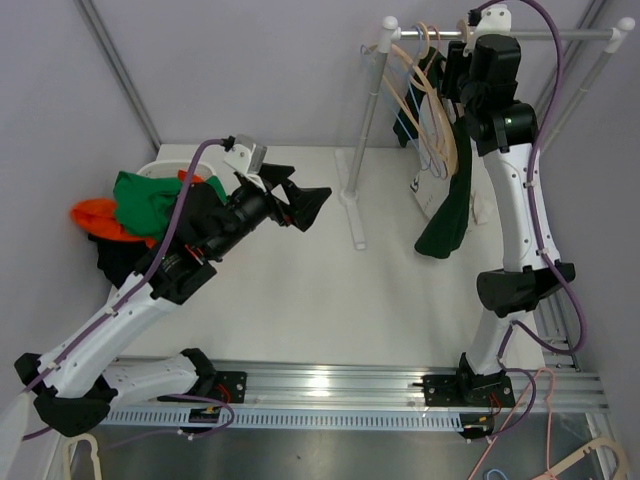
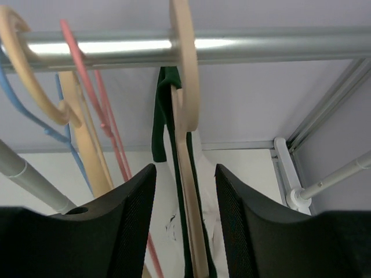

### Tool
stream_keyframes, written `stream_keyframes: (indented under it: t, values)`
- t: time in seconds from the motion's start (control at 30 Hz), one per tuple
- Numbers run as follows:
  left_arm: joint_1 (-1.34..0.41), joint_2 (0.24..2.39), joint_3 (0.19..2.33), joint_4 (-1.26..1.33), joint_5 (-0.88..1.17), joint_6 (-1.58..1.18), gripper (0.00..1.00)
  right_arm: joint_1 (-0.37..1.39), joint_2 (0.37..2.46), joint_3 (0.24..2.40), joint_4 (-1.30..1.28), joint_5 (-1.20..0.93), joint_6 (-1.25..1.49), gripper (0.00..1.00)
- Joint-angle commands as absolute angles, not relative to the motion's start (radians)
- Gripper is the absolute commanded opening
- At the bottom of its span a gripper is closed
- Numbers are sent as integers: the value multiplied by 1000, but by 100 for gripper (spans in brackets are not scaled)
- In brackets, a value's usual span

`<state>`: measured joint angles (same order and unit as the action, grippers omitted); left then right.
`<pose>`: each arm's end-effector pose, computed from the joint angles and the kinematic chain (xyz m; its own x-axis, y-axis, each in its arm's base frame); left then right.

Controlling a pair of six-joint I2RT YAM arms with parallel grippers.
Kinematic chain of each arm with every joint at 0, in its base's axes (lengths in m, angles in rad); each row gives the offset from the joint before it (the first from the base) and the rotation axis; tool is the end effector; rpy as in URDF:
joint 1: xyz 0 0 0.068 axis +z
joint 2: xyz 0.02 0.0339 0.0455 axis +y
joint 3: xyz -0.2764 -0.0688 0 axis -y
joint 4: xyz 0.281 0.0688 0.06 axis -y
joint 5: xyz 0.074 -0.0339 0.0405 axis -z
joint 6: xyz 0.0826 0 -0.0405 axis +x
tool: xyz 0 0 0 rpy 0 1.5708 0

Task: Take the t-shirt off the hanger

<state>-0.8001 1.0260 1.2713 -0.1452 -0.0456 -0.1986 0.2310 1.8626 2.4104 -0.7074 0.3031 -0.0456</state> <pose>0.2051 -0.2058 0.4920 -0.0669 -0.2140 -0.9745 0.6854 0.7000 -0.2008 0.4525 0.0811 0.5515 -0.1577 -0.0818 -0.9841 0.0612 0.9938 -0.0924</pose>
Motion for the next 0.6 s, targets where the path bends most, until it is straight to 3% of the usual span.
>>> stream_keyframes:
  t: [0.0, 0.57]
  values:
    - [-810, 1034, 1265, -115, -37, -172, 100, 212, 1842, 2422, -617, 279, -64, 49]
    - [-810, 1046, 1259, -114, -48, -156, 100, 161, 1934, 2451, -603, 156, -22, 48]
